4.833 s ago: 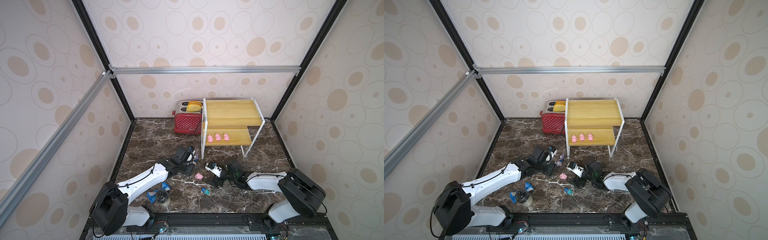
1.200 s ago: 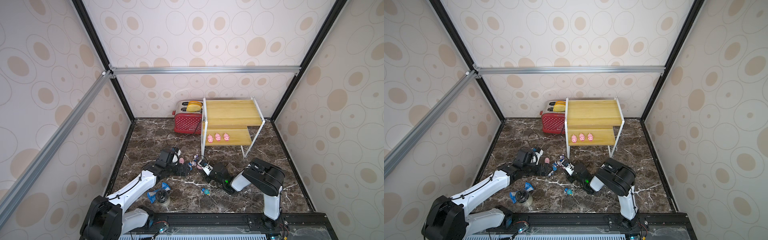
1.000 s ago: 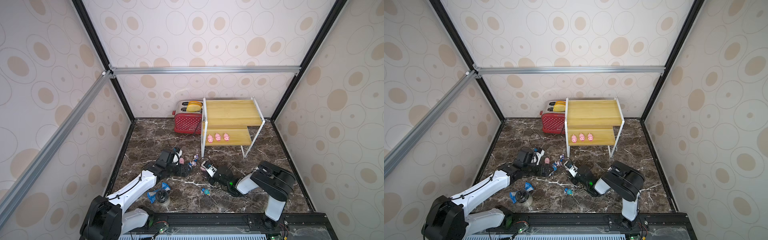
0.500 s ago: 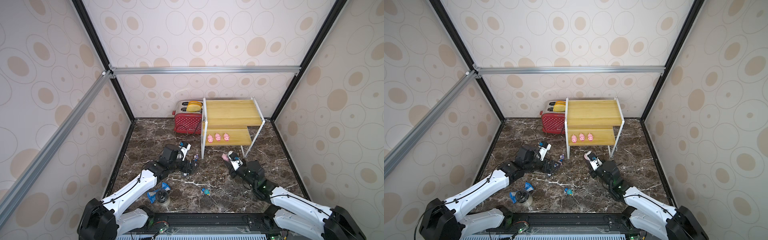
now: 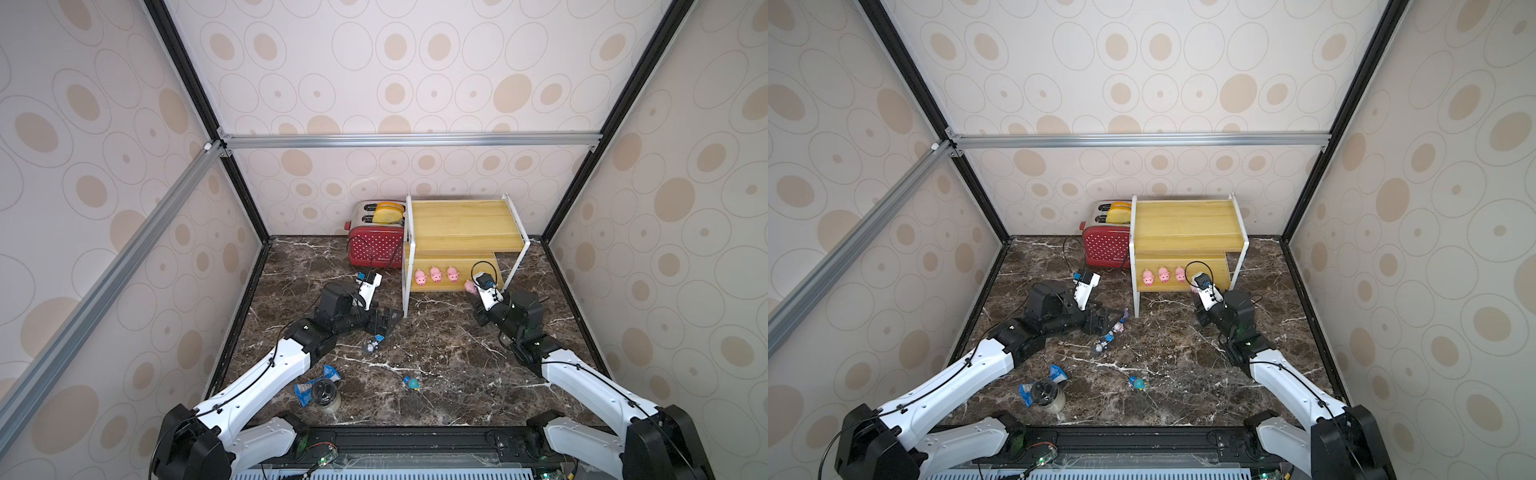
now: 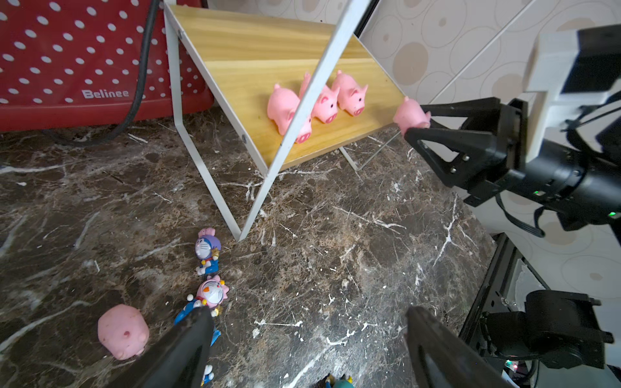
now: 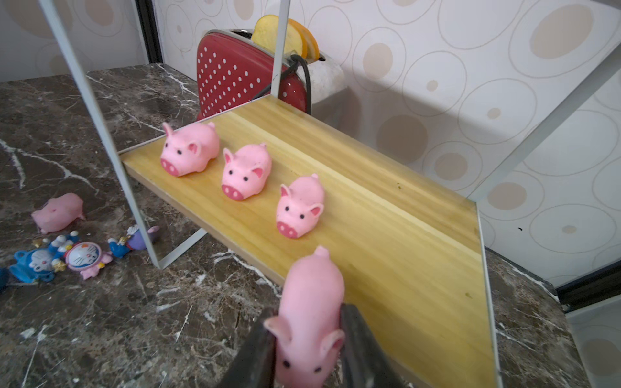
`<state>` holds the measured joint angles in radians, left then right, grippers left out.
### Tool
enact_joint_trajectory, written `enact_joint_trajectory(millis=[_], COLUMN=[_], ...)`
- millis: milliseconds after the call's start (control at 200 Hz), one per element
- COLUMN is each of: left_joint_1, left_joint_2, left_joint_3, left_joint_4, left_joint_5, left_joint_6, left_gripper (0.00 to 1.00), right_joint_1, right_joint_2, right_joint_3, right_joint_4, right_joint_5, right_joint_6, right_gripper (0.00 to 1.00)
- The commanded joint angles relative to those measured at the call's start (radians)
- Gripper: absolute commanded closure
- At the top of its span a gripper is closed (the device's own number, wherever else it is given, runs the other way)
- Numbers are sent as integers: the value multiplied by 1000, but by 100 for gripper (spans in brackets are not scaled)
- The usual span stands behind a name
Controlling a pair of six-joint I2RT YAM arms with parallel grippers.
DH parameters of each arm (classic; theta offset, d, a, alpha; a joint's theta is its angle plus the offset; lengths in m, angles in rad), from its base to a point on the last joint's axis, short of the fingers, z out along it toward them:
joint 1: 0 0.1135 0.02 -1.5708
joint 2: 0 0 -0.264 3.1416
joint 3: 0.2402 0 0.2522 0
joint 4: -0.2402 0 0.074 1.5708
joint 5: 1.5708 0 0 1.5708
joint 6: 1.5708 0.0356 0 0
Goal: Organize plastic toys on shelves
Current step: Place the plastic toy on the shelf.
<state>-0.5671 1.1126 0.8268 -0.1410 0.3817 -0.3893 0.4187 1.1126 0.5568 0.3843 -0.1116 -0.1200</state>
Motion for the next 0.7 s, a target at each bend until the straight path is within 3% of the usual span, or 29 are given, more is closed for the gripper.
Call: enact_joint_trajectory(millis=[0, 496, 696], left_joint_1=[-5, -7, -8], left_joint_2=[-17, -14, -9], left_joint_3=[40, 23, 17], left_joint_4=[25, 31, 31], left_joint_5=[14, 8, 0], left_joint_6=[-18, -26, -28], left_gripper=[7, 7, 6], right_joint_1=[-10, -15, -17], right_joint_2=[46, 252, 295], right_joint_3=[50, 100, 118], right_joint_4=[51, 254, 255], right_joint_5=[-30, 125, 117], right_joint_6=[16, 86, 116], right_gripper=[66, 62, 60])
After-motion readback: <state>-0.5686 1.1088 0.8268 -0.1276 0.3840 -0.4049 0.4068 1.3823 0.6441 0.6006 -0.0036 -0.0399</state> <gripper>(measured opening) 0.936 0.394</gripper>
